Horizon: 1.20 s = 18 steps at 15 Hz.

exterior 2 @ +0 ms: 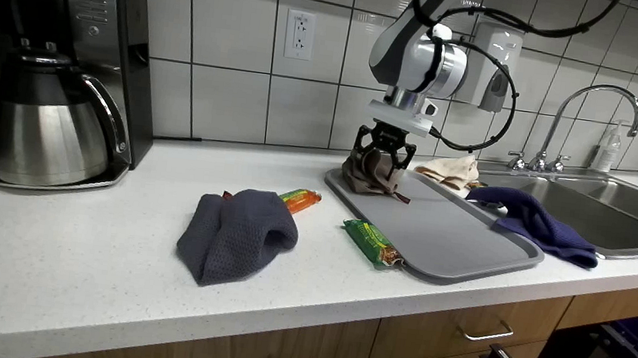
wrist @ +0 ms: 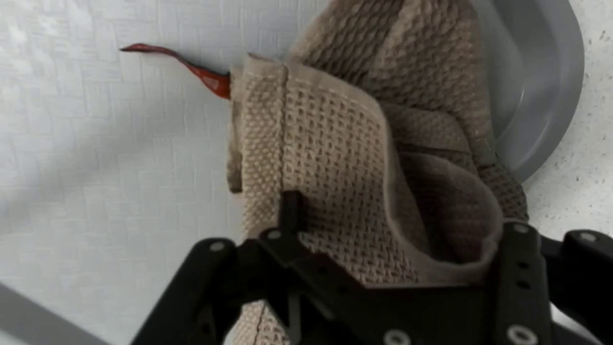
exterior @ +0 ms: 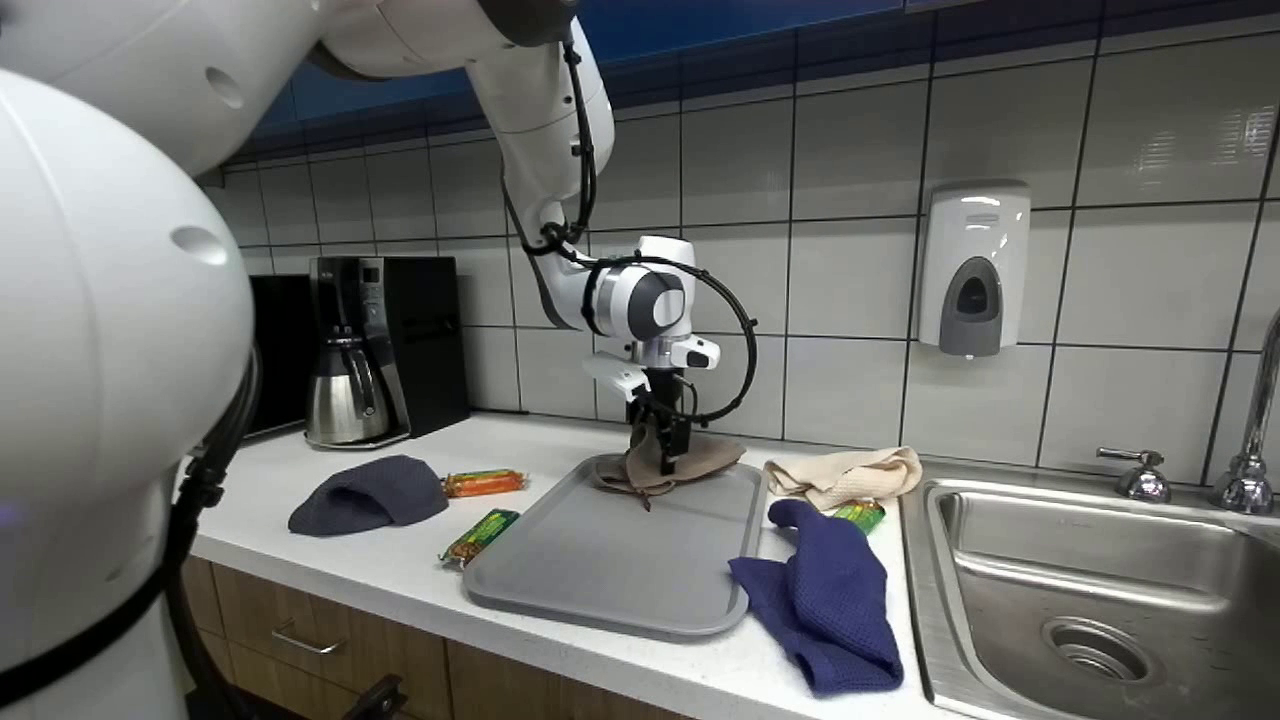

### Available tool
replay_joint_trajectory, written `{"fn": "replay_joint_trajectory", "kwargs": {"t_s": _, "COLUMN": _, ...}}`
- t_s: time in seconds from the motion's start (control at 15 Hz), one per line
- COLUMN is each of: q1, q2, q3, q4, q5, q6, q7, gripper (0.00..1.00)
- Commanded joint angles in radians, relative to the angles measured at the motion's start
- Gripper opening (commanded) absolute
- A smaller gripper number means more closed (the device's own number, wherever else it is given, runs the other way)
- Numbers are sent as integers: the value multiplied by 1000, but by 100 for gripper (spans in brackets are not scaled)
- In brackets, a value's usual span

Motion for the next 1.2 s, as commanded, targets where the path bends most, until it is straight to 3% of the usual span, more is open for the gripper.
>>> {"fn": "replay_joint_trajectory", "kwargs": {"t_s": 0.0, "q1": -14, "q2": -12, "q3": 6, "q4": -5, "q5": -14, "q6": -32, "q7": -19, "gripper": 49}}
{"fn": "replay_joint_trajectory", "kwargs": {"t_s": 0.4, "q1": -22, "q2": -8, "q3": 4, "q4": -2, "q5": -9, "q6": -38, "q7": -22, "gripper": 3}}
{"fn": "replay_joint_trajectory", "kwargs": {"t_s": 1.13, "q1": -27, "q2": -44, "q3": 8, "q4": -17, "q5": -4, "q6": -33, "q7": -30, "gripper": 2}}
